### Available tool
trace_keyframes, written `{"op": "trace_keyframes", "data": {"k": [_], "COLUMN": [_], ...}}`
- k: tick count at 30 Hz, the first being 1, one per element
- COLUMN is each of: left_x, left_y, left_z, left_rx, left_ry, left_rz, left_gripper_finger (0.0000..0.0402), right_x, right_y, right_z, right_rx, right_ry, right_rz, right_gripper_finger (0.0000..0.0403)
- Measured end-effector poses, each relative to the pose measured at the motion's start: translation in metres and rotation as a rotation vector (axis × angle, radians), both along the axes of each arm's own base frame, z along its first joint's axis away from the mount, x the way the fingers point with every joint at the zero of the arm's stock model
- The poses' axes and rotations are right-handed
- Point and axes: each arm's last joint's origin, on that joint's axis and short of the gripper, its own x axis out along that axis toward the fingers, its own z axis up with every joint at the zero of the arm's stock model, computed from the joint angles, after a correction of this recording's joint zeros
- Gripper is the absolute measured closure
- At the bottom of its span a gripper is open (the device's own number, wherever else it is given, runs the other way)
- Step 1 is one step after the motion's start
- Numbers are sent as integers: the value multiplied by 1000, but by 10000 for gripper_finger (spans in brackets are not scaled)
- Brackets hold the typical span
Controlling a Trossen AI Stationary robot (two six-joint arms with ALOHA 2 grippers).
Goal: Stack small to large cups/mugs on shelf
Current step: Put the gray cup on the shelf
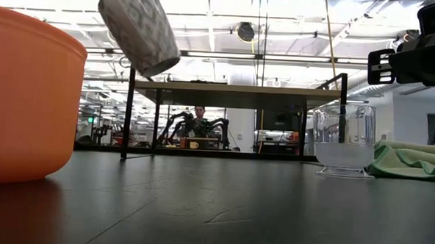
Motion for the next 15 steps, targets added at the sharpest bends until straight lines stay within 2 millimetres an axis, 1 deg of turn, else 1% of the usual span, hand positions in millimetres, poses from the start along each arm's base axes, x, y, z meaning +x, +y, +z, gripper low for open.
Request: {"op": "trace_keyframes", "data": {"k": [10, 13, 15], "left_x": [-32, -40, -44], "left_y": [-5, -6, -7], "left_z": [-30, -44, -48], "left_rx": [-66, -79, -81], "left_ry": [-144, -154, -171], "left_rz": [36, 63, 79], "left_gripper_finger": [397, 397, 397], "right_x": [0, 0, 0], "right_y": [0, 0, 0], "right_z": [0, 0, 0], "right_rx": [7, 12, 12], "right_ry": [3, 5, 5], "right_rz": [-1, -2, -2], "right_gripper_finger": [403, 403, 403]}}
